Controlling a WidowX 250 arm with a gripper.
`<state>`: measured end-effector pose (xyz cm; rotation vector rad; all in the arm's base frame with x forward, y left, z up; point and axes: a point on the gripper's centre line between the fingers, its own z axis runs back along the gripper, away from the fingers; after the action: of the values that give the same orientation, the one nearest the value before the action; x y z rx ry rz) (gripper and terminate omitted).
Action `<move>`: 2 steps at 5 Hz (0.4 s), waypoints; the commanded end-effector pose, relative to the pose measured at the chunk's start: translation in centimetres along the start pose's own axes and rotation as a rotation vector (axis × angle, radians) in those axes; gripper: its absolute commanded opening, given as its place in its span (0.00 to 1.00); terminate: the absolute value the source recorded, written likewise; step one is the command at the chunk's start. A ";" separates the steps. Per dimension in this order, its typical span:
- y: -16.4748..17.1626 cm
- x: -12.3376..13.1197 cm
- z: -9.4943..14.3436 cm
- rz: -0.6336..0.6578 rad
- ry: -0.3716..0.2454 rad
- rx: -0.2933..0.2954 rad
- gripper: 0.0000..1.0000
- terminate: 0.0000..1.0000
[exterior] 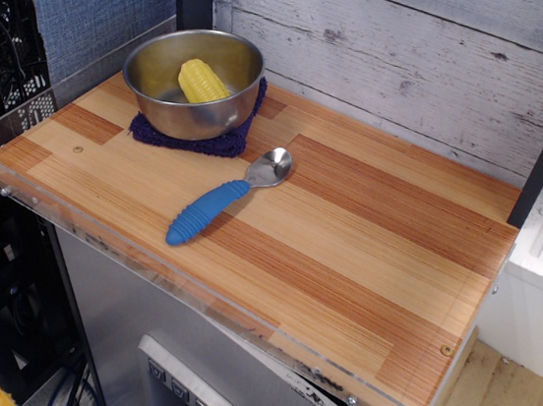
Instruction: Play the piece of corn into the steel pan.
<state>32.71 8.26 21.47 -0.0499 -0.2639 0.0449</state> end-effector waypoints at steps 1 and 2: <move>-1.3 -0.6 1.0 -0.079 0.041 0.012 1.00 0.00; -0.9 -0.6 0.7 -0.120 0.098 0.051 1.00 0.00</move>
<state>32.56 7.71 20.33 -0.0001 -0.1214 -0.0629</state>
